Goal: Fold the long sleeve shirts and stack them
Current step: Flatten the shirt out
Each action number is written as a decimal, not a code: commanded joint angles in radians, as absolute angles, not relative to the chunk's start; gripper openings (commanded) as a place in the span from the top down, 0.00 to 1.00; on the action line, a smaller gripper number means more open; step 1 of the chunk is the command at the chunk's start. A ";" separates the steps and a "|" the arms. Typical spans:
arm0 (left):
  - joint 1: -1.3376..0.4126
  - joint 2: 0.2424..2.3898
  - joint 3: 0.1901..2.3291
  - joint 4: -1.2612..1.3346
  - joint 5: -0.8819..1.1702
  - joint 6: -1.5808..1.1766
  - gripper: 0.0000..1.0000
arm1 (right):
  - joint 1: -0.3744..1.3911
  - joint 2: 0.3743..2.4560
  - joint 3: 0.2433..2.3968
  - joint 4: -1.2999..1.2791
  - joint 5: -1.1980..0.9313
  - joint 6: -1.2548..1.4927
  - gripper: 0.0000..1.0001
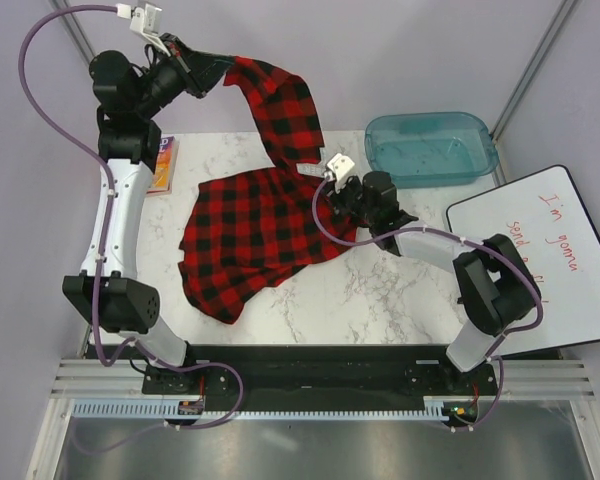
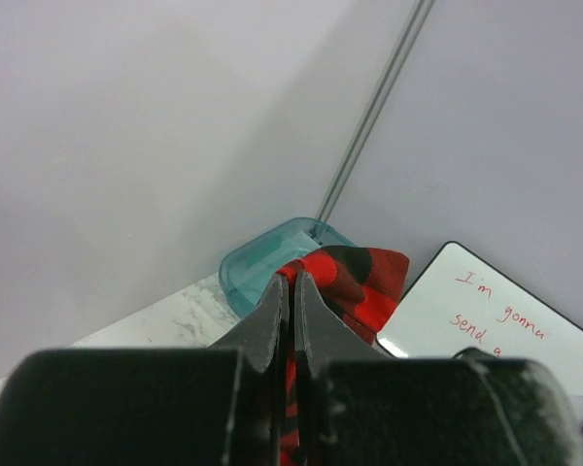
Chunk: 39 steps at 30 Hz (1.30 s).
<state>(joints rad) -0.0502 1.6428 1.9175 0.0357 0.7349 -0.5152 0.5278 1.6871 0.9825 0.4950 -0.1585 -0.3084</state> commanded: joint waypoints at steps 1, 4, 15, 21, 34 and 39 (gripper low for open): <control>-0.025 1.557 1.873 0.086 0.755 -0.542 0.98 | 0.453 1.672 1.104 0.543 -0.167 -0.259 0.65; -0.020 1.551 1.845 0.063 0.779 -0.522 0.98 | 0.433 1.667 1.144 0.506 -0.202 -0.258 1.00; -0.084 1.358 1.590 -0.490 1.149 0.260 0.98 | 0.364 1.620 1.351 0.281 -0.275 -0.065 1.00; -0.295 1.186 1.137 -0.694 0.921 0.727 0.39 | 0.350 1.565 1.330 0.201 -0.353 -0.092 1.00; 0.055 1.962 1.704 -0.676 0.592 0.492 0.23 | 0.351 1.637 1.348 -0.052 -0.387 -0.209 1.00; 0.034 2.089 1.715 -0.771 0.462 0.566 0.36 | 0.348 1.651 1.313 -0.086 -0.371 -0.216 1.00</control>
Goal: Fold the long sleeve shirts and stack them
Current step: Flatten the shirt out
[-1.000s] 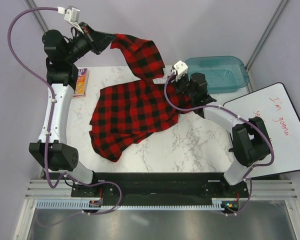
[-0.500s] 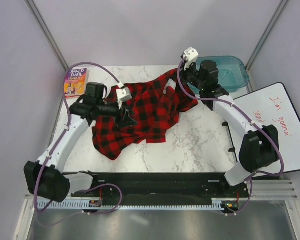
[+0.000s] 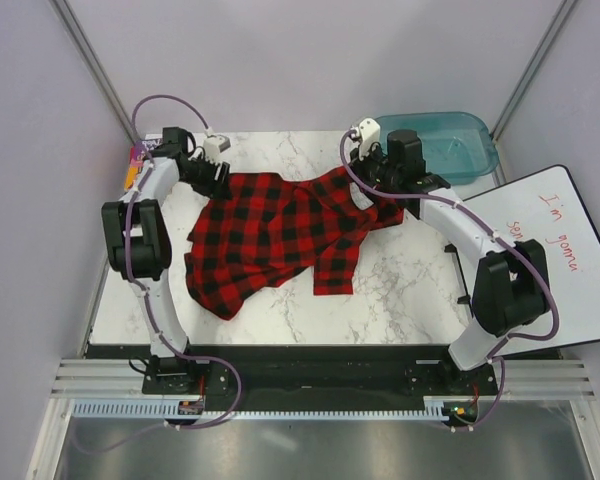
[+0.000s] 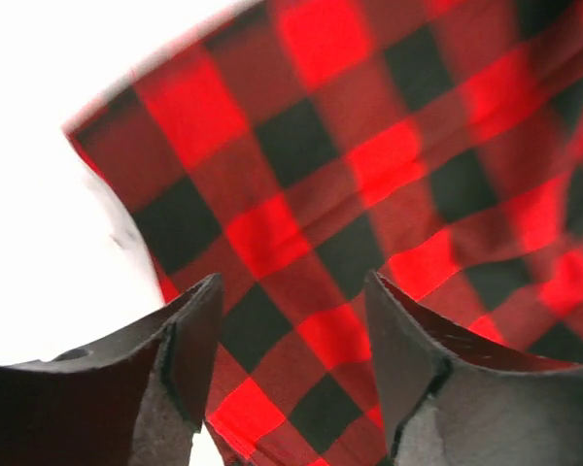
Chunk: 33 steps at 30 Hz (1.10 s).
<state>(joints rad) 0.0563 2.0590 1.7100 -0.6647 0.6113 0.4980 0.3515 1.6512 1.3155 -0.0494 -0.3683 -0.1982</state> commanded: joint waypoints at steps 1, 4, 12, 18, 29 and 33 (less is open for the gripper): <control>0.032 2.088 1.689 -0.773 0.445 0.578 0.38 | 0.347 1.648 1.289 -0.089 -0.373 -0.215 1.00; 0.035 2.069 1.568 -0.778 0.370 0.626 0.49 | 0.341 1.631 1.235 -0.101 -0.367 -0.206 1.00; 0.051 1.827 1.128 -0.831 0.287 0.755 0.69 | 0.331 1.485 1.125 -0.236 -0.393 -0.216 1.00; 0.106 1.576 1.079 -1.072 0.516 0.910 0.62 | 0.331 1.287 1.037 -0.336 -0.442 -0.245 1.00; 0.121 1.923 1.626 -0.968 0.660 0.837 0.39 | 0.331 1.433 1.152 -0.322 -0.468 -0.264 1.00; 0.121 2.002 1.644 -0.966 0.626 0.959 0.37 | 0.330 1.460 1.184 -0.316 -0.472 -0.253 1.00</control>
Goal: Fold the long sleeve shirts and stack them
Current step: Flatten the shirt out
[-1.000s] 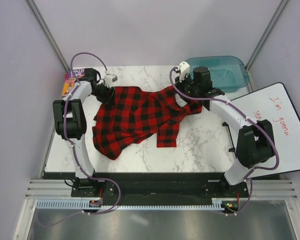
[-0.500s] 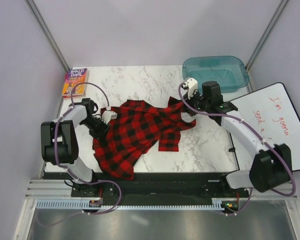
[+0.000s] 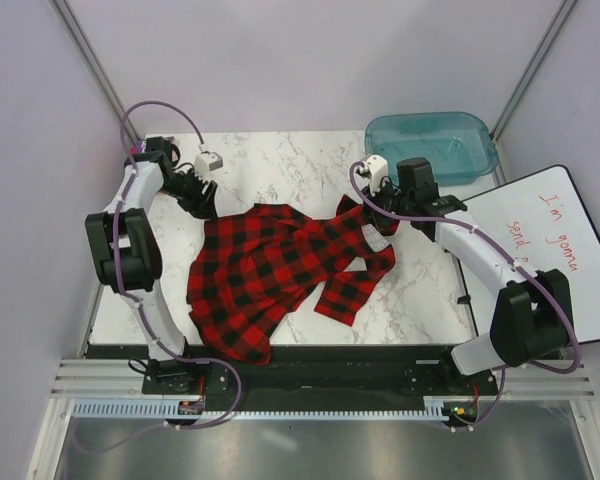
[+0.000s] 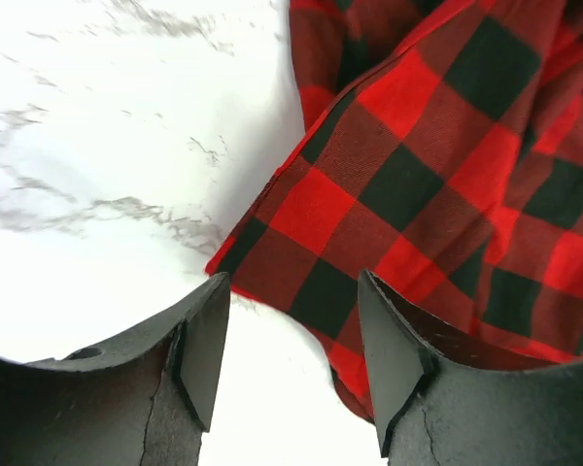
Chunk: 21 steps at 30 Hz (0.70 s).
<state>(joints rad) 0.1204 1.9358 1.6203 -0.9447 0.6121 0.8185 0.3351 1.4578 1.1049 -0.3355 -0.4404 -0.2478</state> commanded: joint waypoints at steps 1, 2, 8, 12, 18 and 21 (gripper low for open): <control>0.123 2.022 1.644 -0.965 0.624 0.977 0.37 | 0.330 1.463 1.187 -0.314 -0.476 -0.250 1.00; 0.121 2.035 1.644 -0.962 0.617 1.004 0.36 | 0.330 1.465 1.187 -0.314 -0.479 -0.249 1.00; 0.115 2.126 1.686 -0.914 0.558 1.000 0.35 | 0.330 1.463 1.189 -0.314 -0.477 -0.239 1.00; 0.106 2.134 1.678 -0.865 0.537 1.009 0.35 | 0.330 1.468 1.190 -0.314 -0.477 -0.239 1.00; 0.104 2.141 1.675 -0.815 0.505 1.031 0.36 | 0.331 1.470 1.198 -0.313 -0.476 -0.238 1.00; 0.103 2.151 1.664 -0.813 0.502 1.043 0.38 | 0.330 1.465 1.198 -0.313 -0.469 -0.244 1.00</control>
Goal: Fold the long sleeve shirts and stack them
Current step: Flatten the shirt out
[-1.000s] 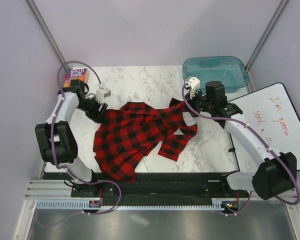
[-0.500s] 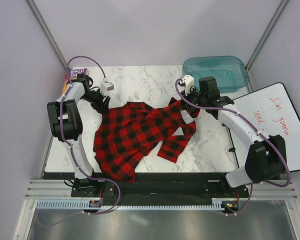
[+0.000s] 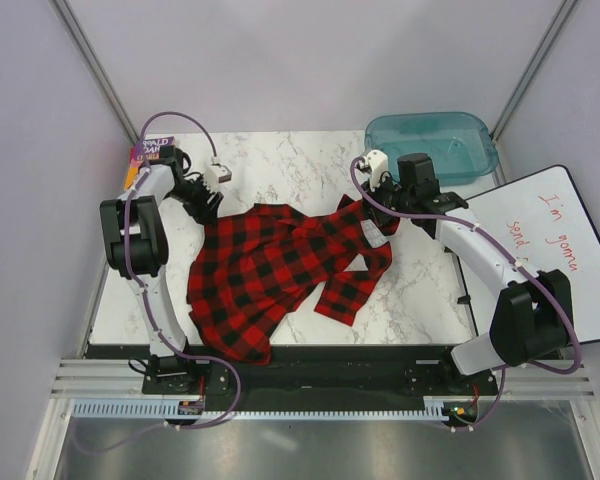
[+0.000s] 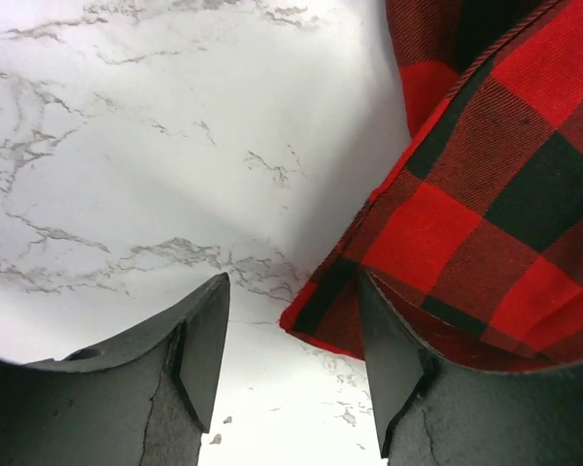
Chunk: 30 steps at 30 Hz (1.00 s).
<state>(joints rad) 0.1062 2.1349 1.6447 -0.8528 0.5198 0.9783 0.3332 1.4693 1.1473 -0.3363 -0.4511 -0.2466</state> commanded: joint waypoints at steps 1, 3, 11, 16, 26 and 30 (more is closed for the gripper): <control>0.101 2.148 1.643 -0.816 0.505 1.046 0.40 | 0.330 1.465 1.198 -0.313 -0.468 -0.245 1.00; 0.103 2.129 1.612 -0.818 0.514 1.068 0.40 | 0.330 1.463 1.201 -0.311 -0.465 -0.247 1.00; 0.104 2.063 1.568 -0.824 0.543 0.942 0.83 | 0.328 1.456 1.206 -0.269 -0.446 -0.224 1.00; 0.153 1.959 1.719 -0.830 0.597 0.723 0.98 | 0.327 1.459 1.287 -0.209 -0.378 -0.160 1.00; 0.199 1.761 1.921 -0.764 0.647 0.465 0.98 | 0.310 1.459 1.497 -0.025 -0.235 -0.034 1.00; 0.235 1.639 1.914 -0.632 0.657 0.318 0.98 | 0.307 1.411 1.542 0.021 -0.175 -0.026 1.00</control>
